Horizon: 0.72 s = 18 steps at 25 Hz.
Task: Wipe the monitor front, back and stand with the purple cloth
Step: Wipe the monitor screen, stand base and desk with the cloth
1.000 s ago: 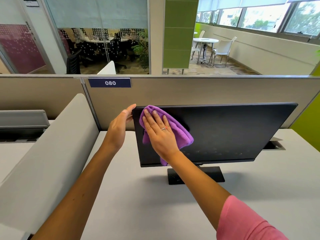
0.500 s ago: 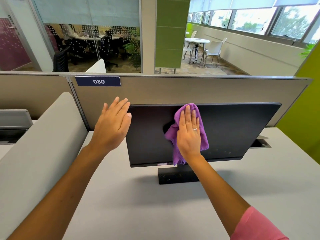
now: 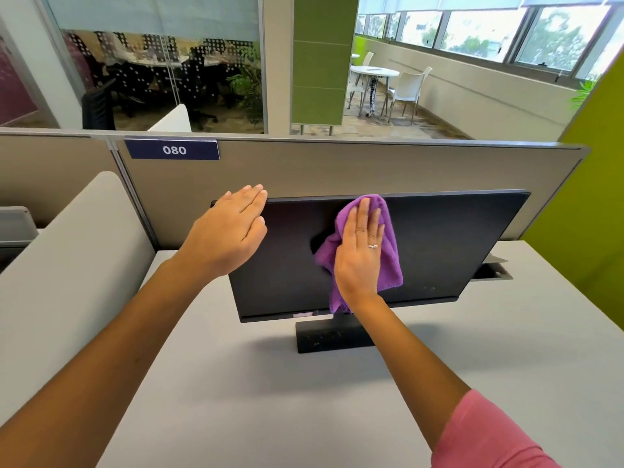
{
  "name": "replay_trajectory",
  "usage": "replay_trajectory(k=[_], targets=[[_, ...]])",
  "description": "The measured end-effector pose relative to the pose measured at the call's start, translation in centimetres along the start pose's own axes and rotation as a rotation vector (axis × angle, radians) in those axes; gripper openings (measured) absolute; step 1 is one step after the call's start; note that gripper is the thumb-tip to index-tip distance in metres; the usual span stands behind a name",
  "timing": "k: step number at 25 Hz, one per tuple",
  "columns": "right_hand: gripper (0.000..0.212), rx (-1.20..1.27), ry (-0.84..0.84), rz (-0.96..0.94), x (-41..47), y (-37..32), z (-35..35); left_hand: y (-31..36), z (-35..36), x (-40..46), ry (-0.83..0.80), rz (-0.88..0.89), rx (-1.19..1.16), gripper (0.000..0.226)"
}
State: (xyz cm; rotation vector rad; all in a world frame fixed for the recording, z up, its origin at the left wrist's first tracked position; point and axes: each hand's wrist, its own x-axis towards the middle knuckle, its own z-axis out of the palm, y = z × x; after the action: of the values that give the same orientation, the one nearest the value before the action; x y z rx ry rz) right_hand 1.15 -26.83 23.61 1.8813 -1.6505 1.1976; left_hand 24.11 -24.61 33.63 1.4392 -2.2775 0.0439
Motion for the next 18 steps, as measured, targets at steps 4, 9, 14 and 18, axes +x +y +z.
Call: replay_trajectory(k=[4,9,14,18], targets=[[0.061,-0.077,-0.103,-0.363,-1.4,-3.1,2.4,0.3,-0.1,0.1,0.011,-0.017,-0.022,0.063],[0.085,-0.328,-0.437,-0.706,-6.0,-2.0,4.9,0.1,0.0,-0.2,0.027,-0.009,-0.015,0.061],[0.091,-0.449,-0.477,-0.748,-8.1,3.4,4.0,0.3,0.3,-0.1,0.055,0.008,-0.01,0.059],[0.103,-0.317,-0.403,-0.555,-5.1,4.1,1.9,0.3,0.5,-0.2,0.074,0.012,-0.009,0.058]])
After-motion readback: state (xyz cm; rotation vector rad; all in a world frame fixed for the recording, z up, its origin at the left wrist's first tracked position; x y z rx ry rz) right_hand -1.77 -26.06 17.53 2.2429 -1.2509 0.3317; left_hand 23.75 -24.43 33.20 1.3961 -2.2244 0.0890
